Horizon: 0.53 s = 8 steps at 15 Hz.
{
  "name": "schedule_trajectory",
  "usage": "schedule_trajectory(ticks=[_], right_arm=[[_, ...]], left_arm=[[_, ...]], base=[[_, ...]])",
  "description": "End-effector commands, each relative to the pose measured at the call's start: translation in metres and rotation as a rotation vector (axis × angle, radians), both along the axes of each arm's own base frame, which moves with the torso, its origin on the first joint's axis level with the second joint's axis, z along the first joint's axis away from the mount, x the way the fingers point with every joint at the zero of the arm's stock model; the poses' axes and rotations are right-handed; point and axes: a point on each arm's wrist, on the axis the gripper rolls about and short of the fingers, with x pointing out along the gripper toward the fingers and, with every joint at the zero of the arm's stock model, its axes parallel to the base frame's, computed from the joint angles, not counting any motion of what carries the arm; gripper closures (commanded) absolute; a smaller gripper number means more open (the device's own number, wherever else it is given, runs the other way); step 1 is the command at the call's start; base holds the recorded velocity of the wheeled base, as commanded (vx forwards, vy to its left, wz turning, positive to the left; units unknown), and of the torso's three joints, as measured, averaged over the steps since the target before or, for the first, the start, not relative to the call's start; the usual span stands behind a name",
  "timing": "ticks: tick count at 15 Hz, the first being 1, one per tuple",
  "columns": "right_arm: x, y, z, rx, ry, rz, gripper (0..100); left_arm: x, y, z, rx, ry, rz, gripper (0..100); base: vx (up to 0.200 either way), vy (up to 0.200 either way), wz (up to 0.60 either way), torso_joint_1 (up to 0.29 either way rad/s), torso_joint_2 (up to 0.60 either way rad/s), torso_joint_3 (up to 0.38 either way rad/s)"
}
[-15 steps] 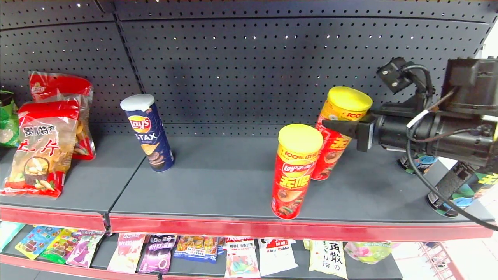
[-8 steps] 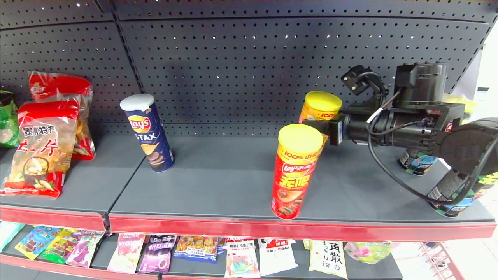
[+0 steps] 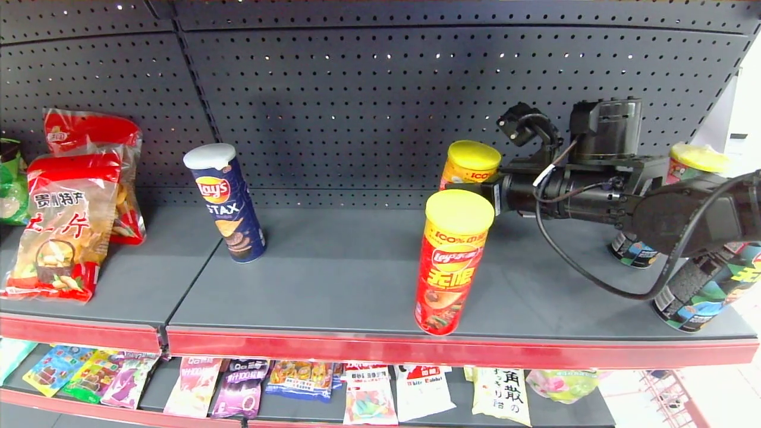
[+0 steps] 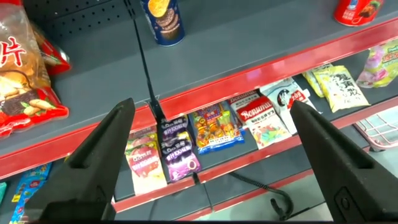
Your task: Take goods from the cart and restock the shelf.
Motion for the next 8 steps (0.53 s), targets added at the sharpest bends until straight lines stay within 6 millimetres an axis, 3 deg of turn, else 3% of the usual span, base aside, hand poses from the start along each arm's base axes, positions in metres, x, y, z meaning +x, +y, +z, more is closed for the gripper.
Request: schedule_trajectory(ticks=[1,7,8], right_arm=[[0.0038,0.0027,-0.0032,-0.002,0.004,0.003,100],[0.0046,0.0037,-0.0078,-0.009,0.016,0.005,100],[0.0046,0.0037,-0.0078,-0.009,0.016,0.005,0]], left_arm=[[0.0006,-0.0003,0.0002,0.003,0.003,0.000,0],[0.0020,-0.0009,-0.0018,0.007,0.016,0.001,0],[0.0018,-0.0008,-0.0023,0.007,0.016,0.001,0]], base=[[0.000,0.000,0.00,0.000,0.00,0.000],[0.000,0.000,0.00,0.000,0.00,0.000],[0.000,0.000,0.00,0.000,0.00,0.000]])
